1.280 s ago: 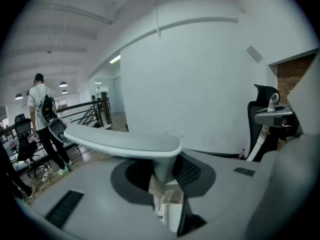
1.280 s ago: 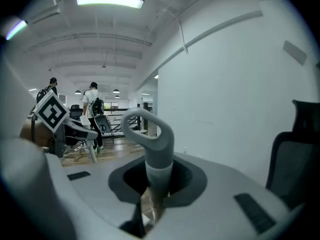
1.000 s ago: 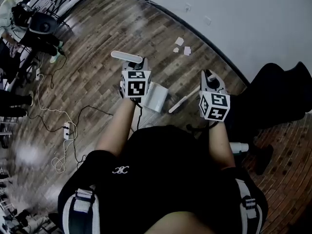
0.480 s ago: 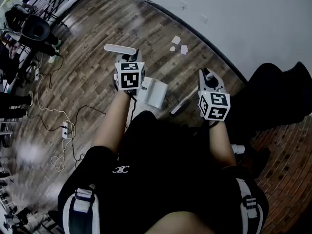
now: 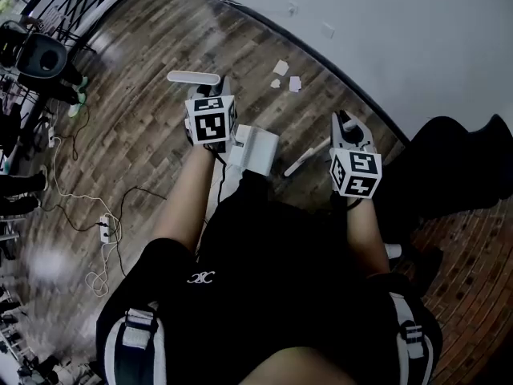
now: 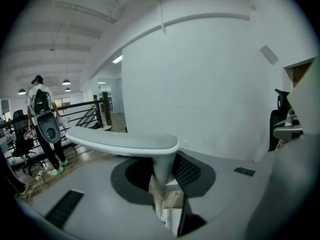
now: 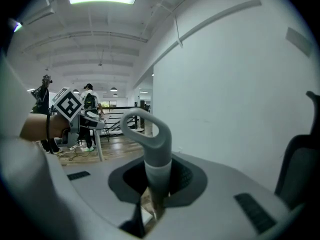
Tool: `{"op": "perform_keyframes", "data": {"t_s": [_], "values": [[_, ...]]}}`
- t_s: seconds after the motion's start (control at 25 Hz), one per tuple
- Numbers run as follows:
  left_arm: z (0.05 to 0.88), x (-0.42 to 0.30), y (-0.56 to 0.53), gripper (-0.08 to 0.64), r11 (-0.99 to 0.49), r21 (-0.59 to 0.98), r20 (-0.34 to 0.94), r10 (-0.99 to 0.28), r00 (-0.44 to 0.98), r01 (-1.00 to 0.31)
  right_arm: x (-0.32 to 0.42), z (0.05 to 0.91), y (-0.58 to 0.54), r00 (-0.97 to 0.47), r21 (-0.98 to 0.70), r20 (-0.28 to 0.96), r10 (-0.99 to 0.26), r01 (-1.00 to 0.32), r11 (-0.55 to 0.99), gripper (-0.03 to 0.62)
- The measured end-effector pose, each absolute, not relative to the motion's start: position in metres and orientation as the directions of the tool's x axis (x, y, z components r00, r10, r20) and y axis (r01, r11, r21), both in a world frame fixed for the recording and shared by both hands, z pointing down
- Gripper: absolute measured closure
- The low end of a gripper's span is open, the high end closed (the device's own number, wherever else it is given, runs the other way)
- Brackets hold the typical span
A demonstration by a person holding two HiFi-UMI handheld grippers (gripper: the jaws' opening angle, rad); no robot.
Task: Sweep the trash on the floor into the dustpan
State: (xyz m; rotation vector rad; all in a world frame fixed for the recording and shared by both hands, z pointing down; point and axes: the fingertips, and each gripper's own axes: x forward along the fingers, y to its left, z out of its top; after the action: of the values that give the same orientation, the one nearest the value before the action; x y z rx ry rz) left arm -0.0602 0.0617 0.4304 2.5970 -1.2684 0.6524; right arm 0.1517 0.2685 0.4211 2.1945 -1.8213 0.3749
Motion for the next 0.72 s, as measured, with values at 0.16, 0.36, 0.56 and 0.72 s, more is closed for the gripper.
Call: {"op": "perform_keyframes", "data": {"t_s": [0.16, 0.36, 0.56, 0.72], "values": [[0.441, -0.036, 0.014, 0.466, -0.639, 0.006, 0.478, -0.674, 0.563, -0.769, 0.178, 0.420, 0.230, 0.232, 0.040, 0.375, -0.897, -0.971, -0.234, 0.534], [0.446, -0.018, -0.049, 0.466, -0.665, 0.032, 0.490, -0.640, 0.592, -0.746, 0.202, 0.421, 0.181, 0.271, 0.059, 0.415, -0.869, -0.961, -0.272, 0.534], [0.454, -0.001, -0.118, 0.466, -0.680, 0.036, 0.493, -0.626, 0.604, -0.733, 0.232, 0.429, 0.131, 0.323, 0.068, 0.438, -0.839, -0.942, -0.328, 0.534], [0.459, 0.008, -0.171, 0.466, -0.683, 0.028, 0.492, -0.626, 0.605, -0.730, 0.261, 0.410, 0.092, 0.385, 0.095, 0.406, -0.829, -0.920, -0.381, 0.534]]}}
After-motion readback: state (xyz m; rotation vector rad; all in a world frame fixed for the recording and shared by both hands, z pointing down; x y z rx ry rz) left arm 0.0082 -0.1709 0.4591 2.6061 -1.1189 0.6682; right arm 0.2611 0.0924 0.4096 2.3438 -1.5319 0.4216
